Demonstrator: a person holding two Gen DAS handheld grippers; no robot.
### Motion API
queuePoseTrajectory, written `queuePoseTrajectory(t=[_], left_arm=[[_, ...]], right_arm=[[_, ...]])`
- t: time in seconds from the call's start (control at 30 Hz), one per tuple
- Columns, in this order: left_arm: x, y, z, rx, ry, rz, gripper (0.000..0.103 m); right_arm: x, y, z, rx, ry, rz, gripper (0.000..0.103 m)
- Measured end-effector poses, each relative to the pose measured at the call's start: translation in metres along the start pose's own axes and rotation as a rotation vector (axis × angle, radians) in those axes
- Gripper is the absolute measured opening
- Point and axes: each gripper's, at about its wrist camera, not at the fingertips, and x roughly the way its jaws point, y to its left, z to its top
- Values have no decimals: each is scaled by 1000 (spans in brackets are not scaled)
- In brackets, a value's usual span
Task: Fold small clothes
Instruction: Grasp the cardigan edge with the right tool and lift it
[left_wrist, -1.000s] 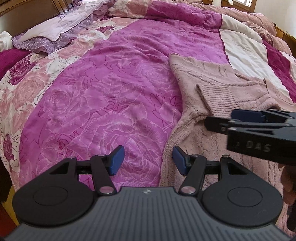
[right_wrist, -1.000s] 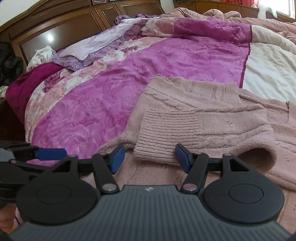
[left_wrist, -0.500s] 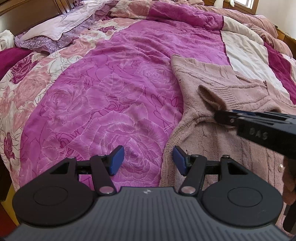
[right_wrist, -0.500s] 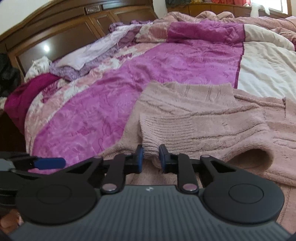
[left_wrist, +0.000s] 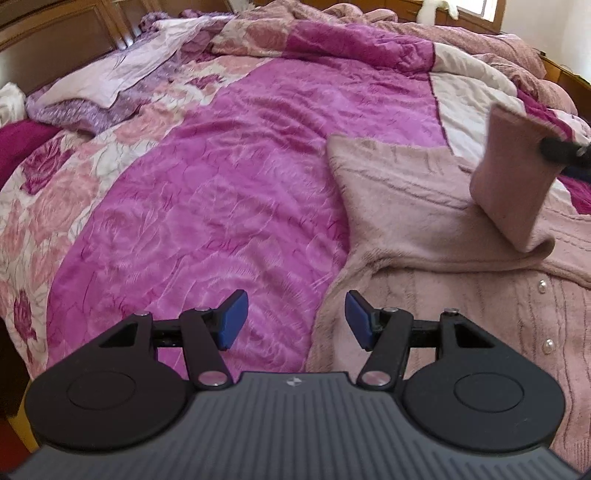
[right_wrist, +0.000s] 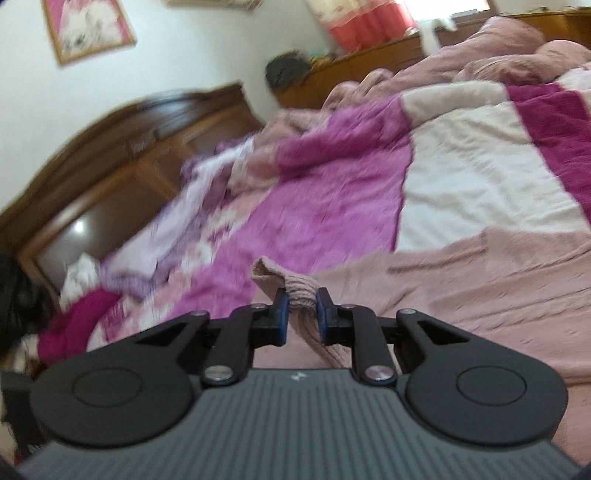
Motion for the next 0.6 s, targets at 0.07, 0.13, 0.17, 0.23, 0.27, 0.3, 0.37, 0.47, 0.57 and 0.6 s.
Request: queuePoseTrajectory(t=[0.07, 0.13, 0.17, 0.23, 0.27, 0.3, 0.37, 0.47, 0.57, 0.6], left_arm=[[-1, -5, 6, 15, -14, -7, 66], [-2, -12, 13, 30, -32, -17, 66], [-3, -15, 16, 35, -39, -22, 66], [-2, -22, 23, 47, -52, -34, 66], [-1, -25, 27, 52, -56, -39, 66], [1, -29, 30, 58, -58, -43, 66], [3, -38, 36, 74, -66, -52, 66], [10, -51, 44, 96, -76, -62, 66], [21, -64, 50, 115, -76, -73, 66], [26, -69, 51, 120, -75, -77, 66]], right_arm=[[-13, -12, 11, 33, -35, -7, 19], [-26, -24, 20, 67, -64, -5, 19], [-32, -31, 24, 80, -79, -9, 19], [-44, -46, 29, 100, -110, -32, 19], [-49, -53, 32, 110, -123, -49, 19], [-54, -62, 33, 124, -135, -65, 19], [-64, -84, 36, 160, -161, -108, 19], [-75, -118, 34, 227, -183, -163, 19], [-79, -150, 26, 293, -187, -217, 19], [-78, -159, 22, 309, -180, -234, 19]])
